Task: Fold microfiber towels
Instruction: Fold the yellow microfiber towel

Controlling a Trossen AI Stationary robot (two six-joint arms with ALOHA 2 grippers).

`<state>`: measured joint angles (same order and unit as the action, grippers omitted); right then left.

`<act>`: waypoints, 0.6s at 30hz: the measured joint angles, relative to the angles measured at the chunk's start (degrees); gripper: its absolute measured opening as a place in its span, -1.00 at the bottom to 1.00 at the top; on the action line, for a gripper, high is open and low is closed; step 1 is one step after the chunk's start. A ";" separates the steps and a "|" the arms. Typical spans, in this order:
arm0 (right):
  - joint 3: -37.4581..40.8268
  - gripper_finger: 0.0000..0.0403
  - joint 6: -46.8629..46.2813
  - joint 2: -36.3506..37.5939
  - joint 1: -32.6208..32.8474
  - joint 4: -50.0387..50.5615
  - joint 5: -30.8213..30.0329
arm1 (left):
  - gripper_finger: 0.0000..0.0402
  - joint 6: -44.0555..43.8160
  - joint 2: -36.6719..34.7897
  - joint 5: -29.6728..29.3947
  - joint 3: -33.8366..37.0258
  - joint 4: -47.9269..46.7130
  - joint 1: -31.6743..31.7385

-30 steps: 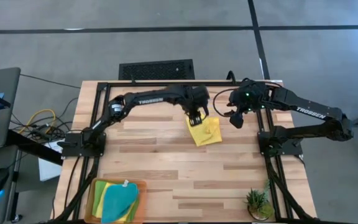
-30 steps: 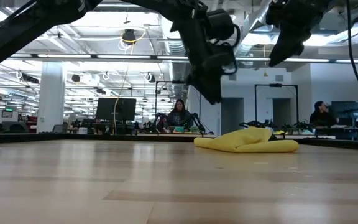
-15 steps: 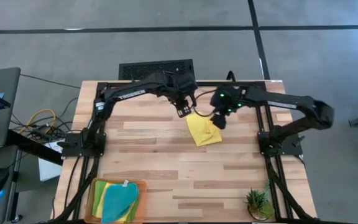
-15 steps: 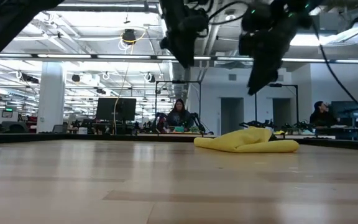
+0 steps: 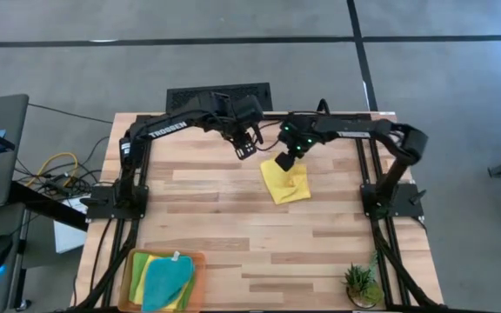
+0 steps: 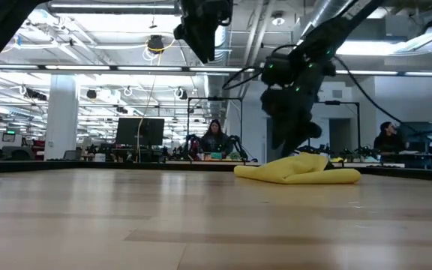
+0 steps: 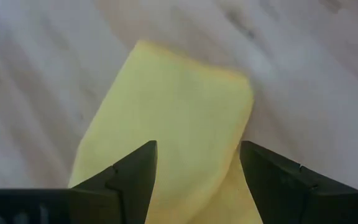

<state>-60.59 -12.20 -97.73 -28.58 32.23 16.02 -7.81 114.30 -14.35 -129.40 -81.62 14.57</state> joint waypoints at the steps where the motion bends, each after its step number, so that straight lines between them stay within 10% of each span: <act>1: -0.92 0.27 0.03 -1.42 -0.20 -0.49 -0.66 | -0.23 0.00 0.00 0.05 0.01 0.00 0.00; 18: -9.91 0.27 2.18 -13.30 -0.57 7.45 -2.65 | -0.23 0.02 0.07 0.13 0.04 0.02 0.00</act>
<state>-70.50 -10.02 -111.02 -29.15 39.68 13.37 -7.79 114.37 -14.22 -129.36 -81.60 14.57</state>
